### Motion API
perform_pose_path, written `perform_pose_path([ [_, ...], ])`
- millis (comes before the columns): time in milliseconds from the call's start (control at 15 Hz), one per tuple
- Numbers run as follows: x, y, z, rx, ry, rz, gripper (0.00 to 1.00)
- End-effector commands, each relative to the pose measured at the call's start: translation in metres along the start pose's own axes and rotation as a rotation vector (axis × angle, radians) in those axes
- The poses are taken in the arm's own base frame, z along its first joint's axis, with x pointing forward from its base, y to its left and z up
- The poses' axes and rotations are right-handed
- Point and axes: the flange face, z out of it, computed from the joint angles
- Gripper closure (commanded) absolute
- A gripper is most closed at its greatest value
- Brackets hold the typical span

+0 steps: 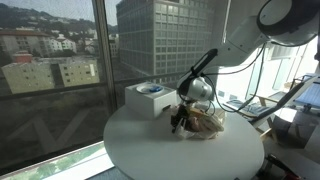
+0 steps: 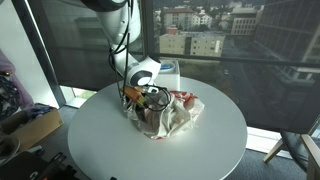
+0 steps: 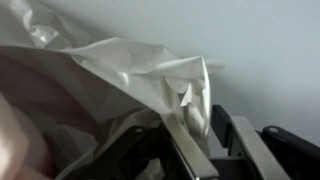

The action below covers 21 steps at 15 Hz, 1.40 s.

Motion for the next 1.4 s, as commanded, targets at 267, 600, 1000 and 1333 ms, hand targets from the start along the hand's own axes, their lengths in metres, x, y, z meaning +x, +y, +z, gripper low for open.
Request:
perform_pose_path([
  [267,0.01,0.029,0.0,0.233,-0.12,0.009,0.96],
  [600,0.002,0.034,-0.026,0.312,-0.116,-0.032,0.9],
  [1000,-0.008,0.033,-0.067,0.438,-0.057,-0.117,0.89],
  [1333,-0.026,0.027,-0.107,0.498,0.016,-0.193,0.9],
])
